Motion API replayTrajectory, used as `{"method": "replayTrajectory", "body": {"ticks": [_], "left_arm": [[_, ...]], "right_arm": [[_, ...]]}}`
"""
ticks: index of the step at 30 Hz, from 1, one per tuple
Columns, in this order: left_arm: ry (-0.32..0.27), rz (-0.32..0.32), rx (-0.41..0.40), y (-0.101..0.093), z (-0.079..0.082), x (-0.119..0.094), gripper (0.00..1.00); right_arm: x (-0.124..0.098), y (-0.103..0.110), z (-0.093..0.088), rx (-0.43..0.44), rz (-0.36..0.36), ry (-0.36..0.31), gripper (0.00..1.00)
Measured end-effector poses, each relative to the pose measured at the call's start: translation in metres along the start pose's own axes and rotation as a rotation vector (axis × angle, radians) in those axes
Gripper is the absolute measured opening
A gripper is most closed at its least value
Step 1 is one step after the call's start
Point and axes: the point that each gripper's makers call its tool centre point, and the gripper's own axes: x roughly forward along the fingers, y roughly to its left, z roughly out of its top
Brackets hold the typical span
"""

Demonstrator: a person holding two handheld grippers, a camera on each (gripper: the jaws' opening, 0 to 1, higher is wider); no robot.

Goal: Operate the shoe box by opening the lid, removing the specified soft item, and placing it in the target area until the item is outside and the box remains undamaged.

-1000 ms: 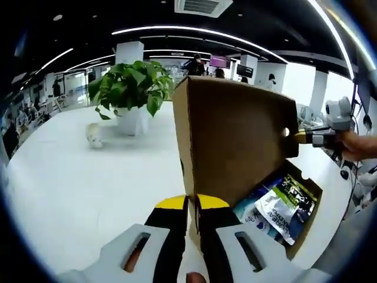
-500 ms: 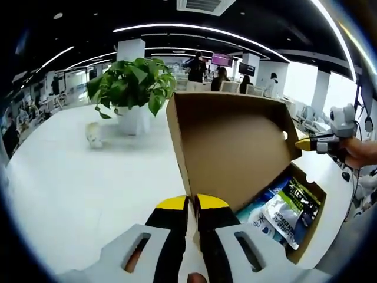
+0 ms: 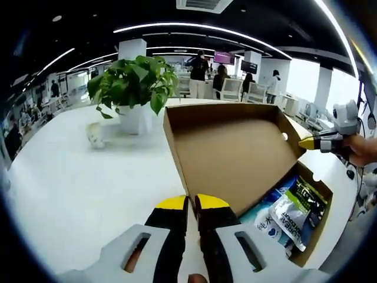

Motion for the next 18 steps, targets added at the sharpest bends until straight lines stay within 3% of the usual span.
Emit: {"method": "replayTrajectory", "body": {"ticks": [18], "left_arm": [[0.034,0.002,-0.010,-0.001,-0.015,0.001,0.04]], "right_arm": [[0.008,-0.002,-0.010,0.026,-0.012,0.040,0.00]]}}
